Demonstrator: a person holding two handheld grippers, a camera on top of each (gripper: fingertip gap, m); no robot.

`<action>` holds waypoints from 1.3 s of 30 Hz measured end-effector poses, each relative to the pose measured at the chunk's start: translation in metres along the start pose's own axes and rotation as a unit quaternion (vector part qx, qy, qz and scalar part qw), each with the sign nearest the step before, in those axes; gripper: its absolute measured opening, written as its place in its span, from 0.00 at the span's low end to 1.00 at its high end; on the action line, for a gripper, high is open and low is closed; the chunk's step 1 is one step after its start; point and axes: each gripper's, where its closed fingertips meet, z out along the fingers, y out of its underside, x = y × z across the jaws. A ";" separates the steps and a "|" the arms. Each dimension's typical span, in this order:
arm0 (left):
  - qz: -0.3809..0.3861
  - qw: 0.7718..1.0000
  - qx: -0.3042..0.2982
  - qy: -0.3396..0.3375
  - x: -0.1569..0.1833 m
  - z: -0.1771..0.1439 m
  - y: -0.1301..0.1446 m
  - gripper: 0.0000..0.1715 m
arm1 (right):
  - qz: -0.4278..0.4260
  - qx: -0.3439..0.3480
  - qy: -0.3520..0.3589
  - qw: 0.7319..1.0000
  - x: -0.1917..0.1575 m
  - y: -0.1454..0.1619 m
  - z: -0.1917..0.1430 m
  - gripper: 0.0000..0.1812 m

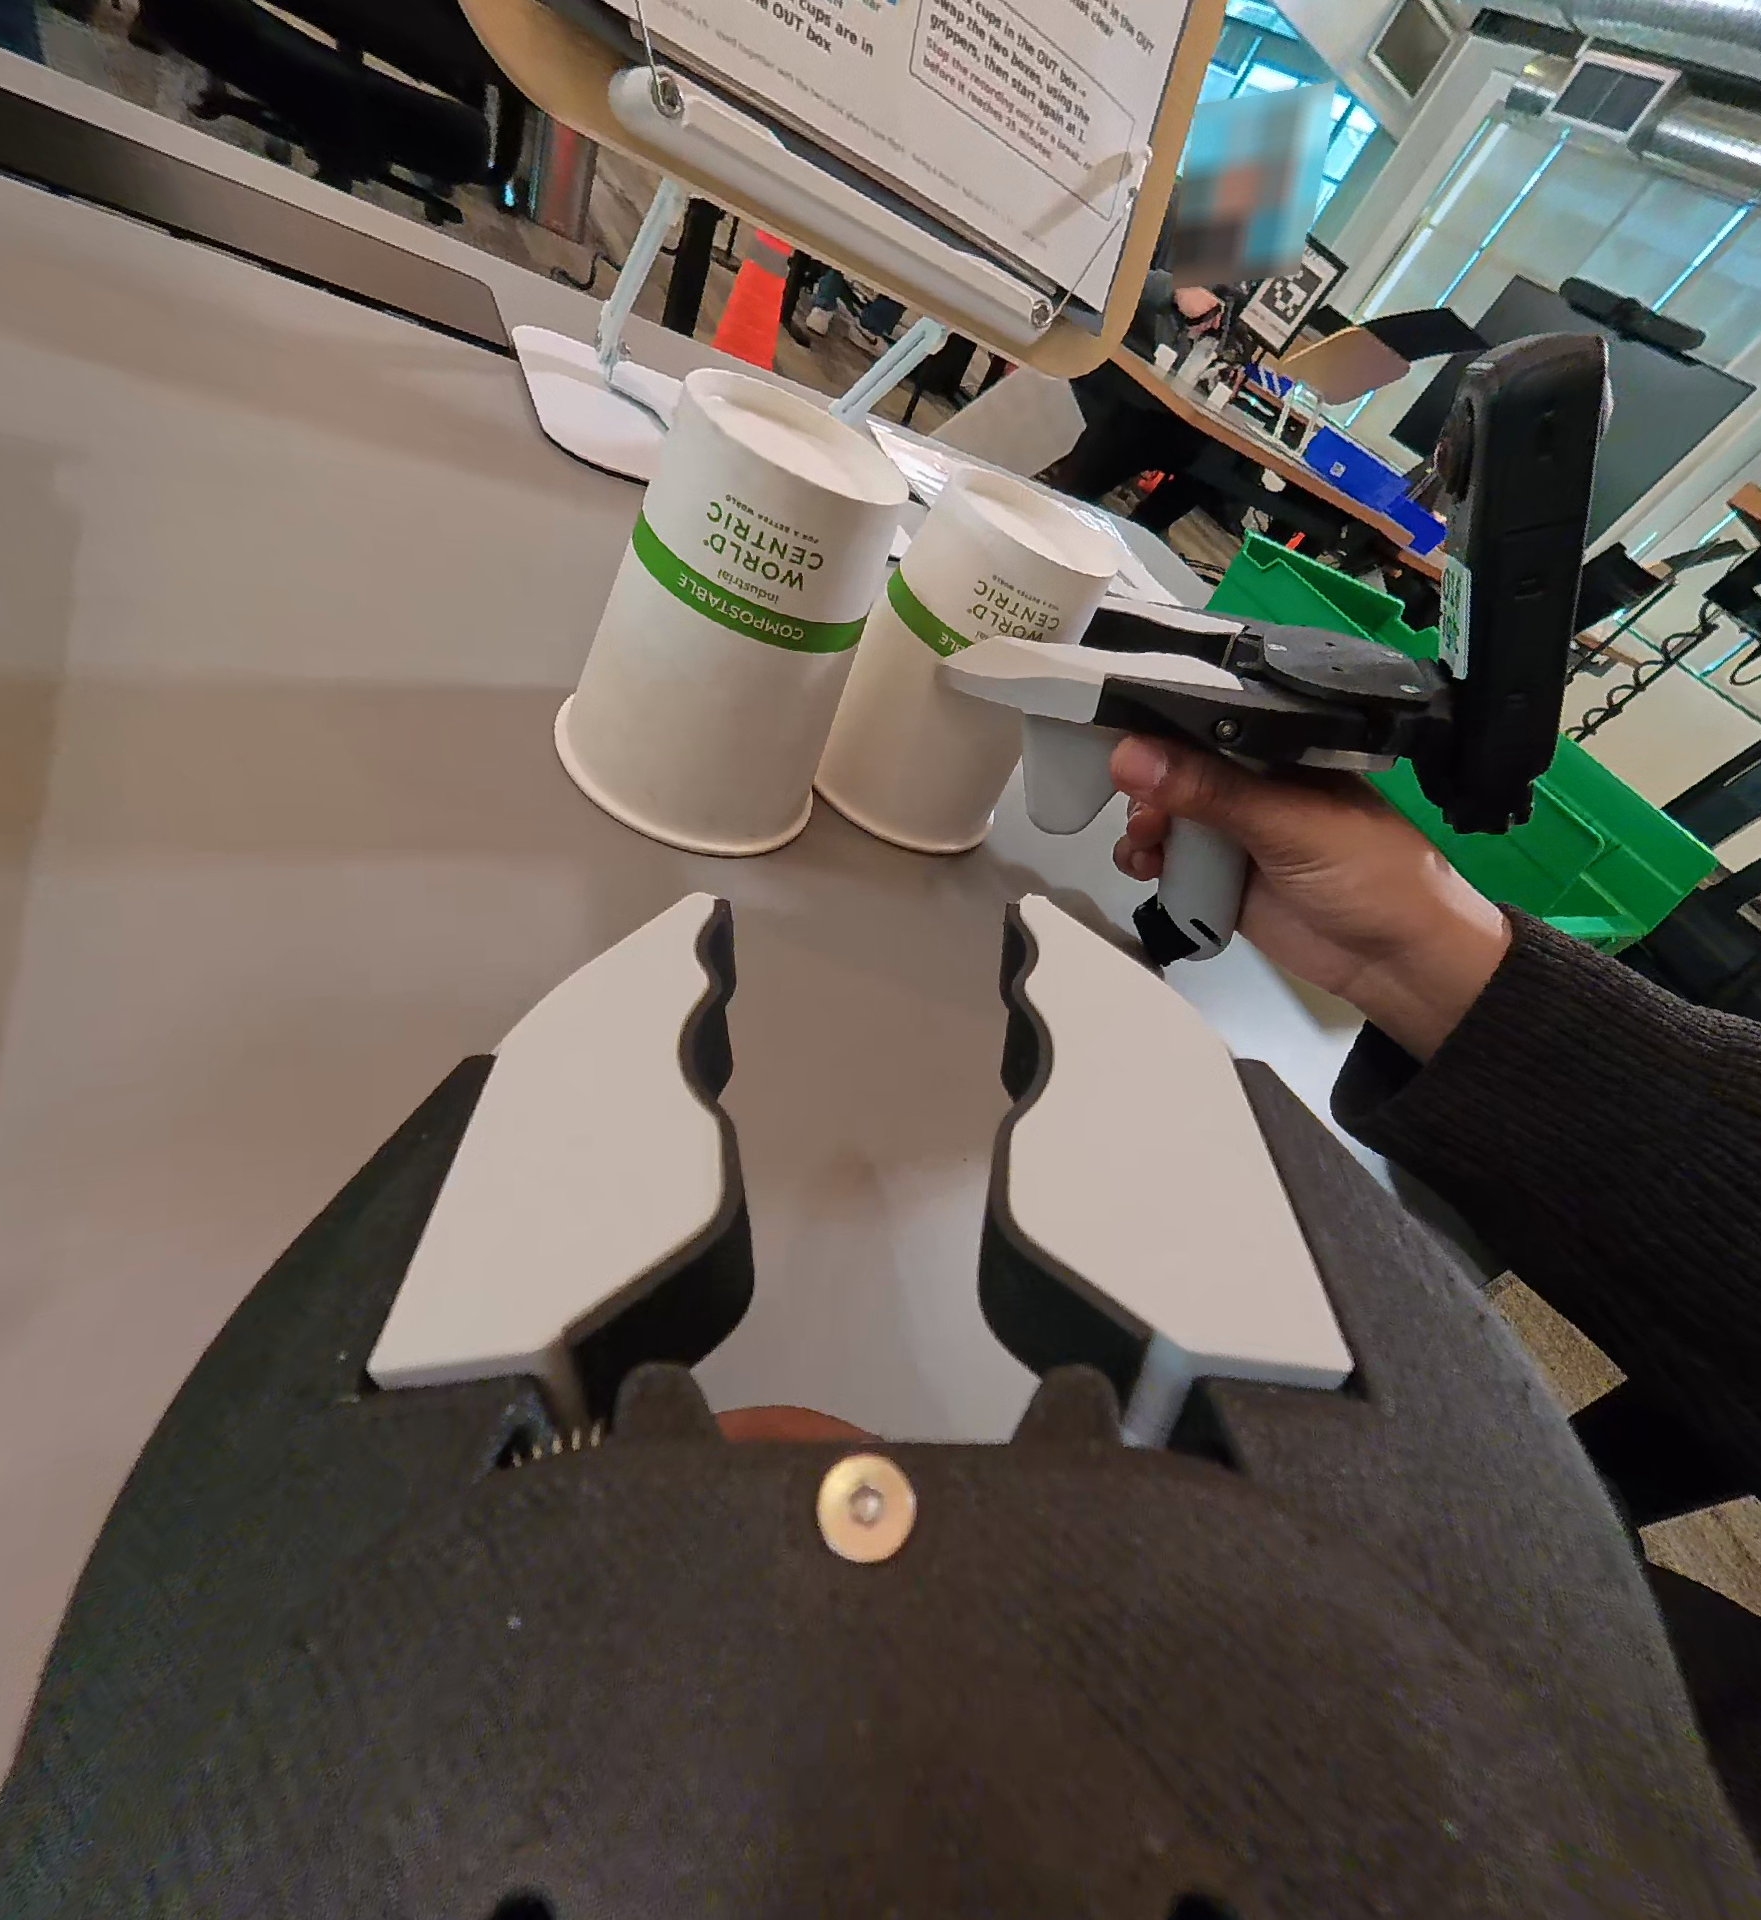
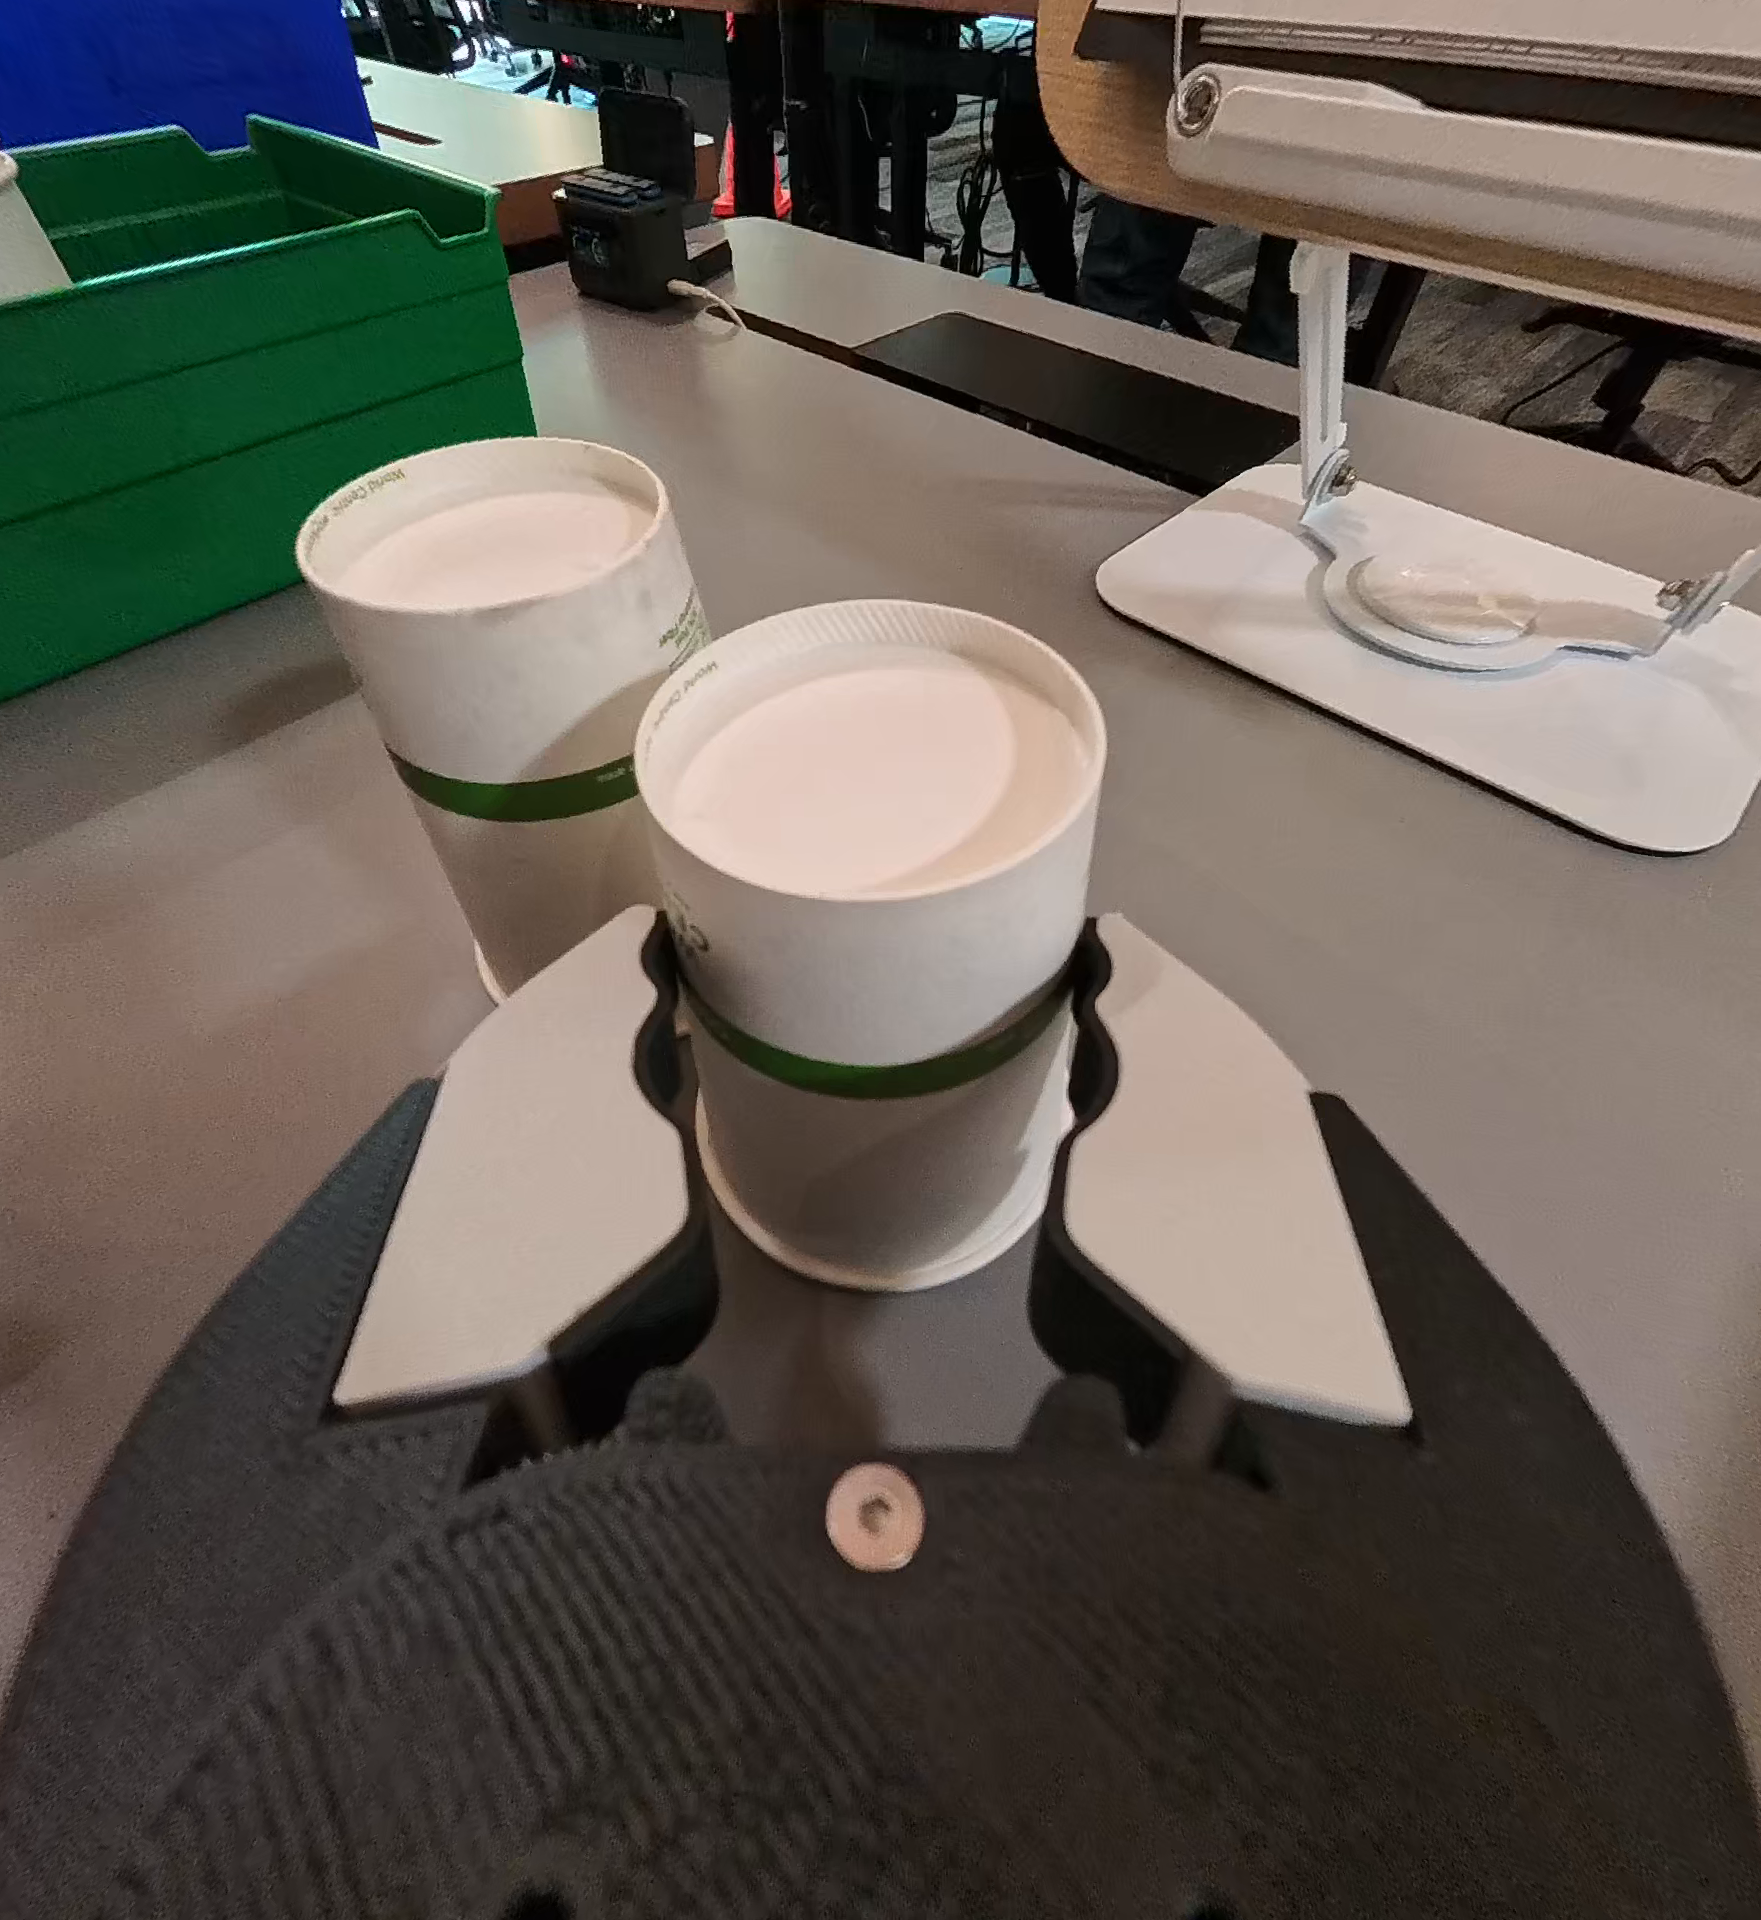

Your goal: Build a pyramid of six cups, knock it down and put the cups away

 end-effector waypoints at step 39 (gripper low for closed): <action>0.124 0.875 0.341 -0.319 -0.136 -0.135 -0.155 0.11 | 0.023 -0.031 0.035 0.999 0.017 0.021 -0.040 0.50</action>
